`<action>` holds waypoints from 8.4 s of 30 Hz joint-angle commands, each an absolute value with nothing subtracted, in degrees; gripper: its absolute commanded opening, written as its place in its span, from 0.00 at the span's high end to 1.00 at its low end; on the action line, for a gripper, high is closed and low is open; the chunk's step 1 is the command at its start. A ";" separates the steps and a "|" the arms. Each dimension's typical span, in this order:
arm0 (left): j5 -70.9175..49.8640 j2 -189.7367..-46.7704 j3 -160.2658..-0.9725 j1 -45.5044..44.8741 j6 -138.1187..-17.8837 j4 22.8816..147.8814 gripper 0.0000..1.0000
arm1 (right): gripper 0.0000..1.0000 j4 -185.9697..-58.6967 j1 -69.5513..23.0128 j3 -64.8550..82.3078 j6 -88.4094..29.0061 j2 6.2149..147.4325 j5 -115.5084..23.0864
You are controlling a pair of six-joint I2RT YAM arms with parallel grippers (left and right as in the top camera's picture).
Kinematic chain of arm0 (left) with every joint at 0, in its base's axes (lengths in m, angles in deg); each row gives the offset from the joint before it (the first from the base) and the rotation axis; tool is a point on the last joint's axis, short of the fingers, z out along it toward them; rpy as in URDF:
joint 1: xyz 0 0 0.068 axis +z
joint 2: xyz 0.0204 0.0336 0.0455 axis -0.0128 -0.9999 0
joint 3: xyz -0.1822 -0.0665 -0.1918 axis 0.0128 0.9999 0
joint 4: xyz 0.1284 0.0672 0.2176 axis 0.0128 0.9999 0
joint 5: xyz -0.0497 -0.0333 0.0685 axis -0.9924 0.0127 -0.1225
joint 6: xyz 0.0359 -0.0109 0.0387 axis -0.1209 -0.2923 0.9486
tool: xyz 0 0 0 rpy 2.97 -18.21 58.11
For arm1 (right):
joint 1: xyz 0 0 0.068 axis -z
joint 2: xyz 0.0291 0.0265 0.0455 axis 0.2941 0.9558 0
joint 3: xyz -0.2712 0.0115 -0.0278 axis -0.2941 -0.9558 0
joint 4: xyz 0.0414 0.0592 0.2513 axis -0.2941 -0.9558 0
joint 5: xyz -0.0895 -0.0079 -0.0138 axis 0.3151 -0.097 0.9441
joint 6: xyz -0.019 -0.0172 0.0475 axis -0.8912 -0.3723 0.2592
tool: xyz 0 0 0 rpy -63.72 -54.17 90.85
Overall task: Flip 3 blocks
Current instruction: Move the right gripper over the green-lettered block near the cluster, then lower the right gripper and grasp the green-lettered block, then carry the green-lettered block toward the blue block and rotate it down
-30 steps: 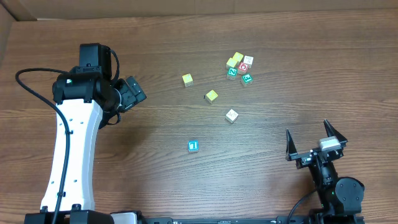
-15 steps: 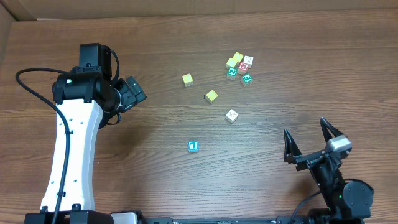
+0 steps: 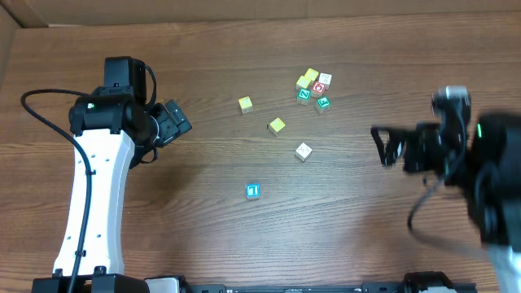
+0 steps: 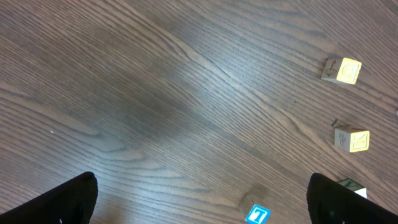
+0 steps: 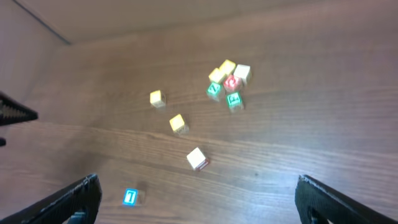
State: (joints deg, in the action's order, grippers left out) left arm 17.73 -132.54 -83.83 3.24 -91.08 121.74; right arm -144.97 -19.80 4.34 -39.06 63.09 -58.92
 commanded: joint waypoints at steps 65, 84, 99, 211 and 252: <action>17.91 -132.95 -84.16 3.35 -90.86 121.65 0.01 | 0.28 -121.16 -44.15 -0.03 -52.72 112.59 -44.84; 17.93 -132.95 -84.16 3.35 -90.86 121.65 0.00 | 0.45 -116.88 -47.32 -3.37 -53.53 112.59 -47.23; 17.93 -132.95 -84.16 3.35 -90.86 121.65 0.00 | 0.39 -117.01 -47.59 -1.21 -36.96 112.09 -33.59; 17.91 -132.95 -84.16 3.35 -90.86 121.63 0.00 | 0.45 -138.56 -53.55 10.38 -15.10 113.45 -59.62; 17.91 -132.95 -84.16 3.35 -90.86 121.63 0.01 | 0.96 -140.88 -56.52 2.25 -2.84 113.45 -54.83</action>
State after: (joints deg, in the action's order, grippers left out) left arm 17.78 -132.56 -83.83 3.24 -91.08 121.72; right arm -140.84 -55.63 2.55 -4.26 113.69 -54.31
